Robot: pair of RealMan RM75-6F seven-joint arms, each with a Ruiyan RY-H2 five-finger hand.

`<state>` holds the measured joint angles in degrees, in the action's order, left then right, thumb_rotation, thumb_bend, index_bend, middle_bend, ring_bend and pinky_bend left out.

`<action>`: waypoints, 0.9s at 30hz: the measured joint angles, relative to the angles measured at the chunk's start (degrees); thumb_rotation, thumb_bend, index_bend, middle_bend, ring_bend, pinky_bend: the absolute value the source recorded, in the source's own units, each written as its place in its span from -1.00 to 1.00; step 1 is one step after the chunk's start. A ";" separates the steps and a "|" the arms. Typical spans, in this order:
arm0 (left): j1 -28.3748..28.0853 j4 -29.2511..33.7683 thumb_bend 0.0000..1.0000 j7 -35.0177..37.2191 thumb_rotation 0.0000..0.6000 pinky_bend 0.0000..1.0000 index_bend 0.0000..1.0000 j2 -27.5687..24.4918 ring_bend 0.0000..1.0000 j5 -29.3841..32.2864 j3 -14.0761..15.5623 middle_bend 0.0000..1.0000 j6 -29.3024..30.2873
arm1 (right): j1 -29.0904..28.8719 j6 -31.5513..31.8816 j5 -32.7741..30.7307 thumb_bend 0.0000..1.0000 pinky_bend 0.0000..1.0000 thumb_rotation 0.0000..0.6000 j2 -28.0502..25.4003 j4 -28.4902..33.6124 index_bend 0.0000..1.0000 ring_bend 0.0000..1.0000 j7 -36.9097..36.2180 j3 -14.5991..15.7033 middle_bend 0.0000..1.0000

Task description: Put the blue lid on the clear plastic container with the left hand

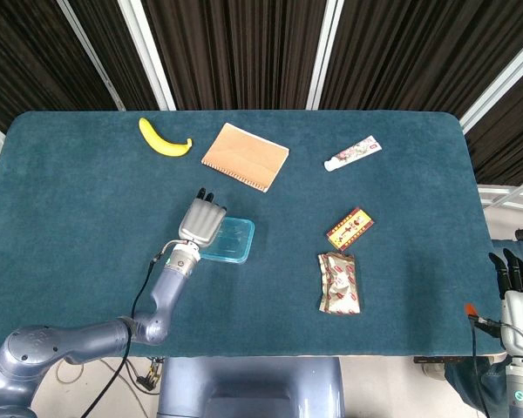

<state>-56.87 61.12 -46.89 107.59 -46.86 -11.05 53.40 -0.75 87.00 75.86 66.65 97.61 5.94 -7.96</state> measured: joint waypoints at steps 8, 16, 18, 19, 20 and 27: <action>0.20 -2.35 -0.01 2.11 1.00 -0.64 0.34 0.96 -0.51 -0.87 -0.28 0.12 -1.31 | 0.00 0.01 0.01 -0.41 -1.00 1.00 0.00 -0.03 -0.80 -0.93 0.10 0.02 -0.94; 0.20 -3.67 -0.01 3.22 1.00 -0.64 0.34 2.01 -0.51 -1.56 -0.37 0.11 -2.48 | 0.02 0.11 0.03 -0.41 -1.00 1.00 0.04 -0.05 -0.80 -0.93 0.14 0.00 -0.94; 0.13 -3.37 -0.01 3.49 1.00 -0.64 0.33 2.03 -0.51 -1.91 -0.68 0.10 -2.15 | 0.02 0.13 0.06 -0.41 -1.00 1.00 0.04 -0.06 -0.80 -0.93 0.12 0.00 -0.94; 0.09 -3.10 -0.01 3.56 1.00 -0.64 0.32 1.96 -0.51 -2.10 -0.88 0.09 -1.78 | 0.02 0.15 0.09 -0.41 -1.00 1.00 0.04 -0.06 -0.80 -0.93 0.12 -0.01 -0.94; 0.05 -2.69 -0.03 3.59 1.00 -0.64 0.28 1.80 -0.51 -2.31 -1.13 0.07 -1.28 | 0.01 0.17 0.13 -0.41 -1.00 1.00 0.04 -0.09 -0.80 -0.93 0.12 -0.01 -0.94; 0.53 5.62 -0.28 2.95 1.00 -0.74 -0.47 -2.36 -0.79 -3.84 -3.77 -0.37 5.29 | 0.04 0.34 0.40 -0.41 -1.00 1.00 0.02 -0.22 -0.80 -0.93 0.20 0.06 -0.94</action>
<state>-56.34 66.74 -43.93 105.22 -50.70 -14.83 58.69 -0.72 87.34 76.26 66.67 97.39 6.14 -7.90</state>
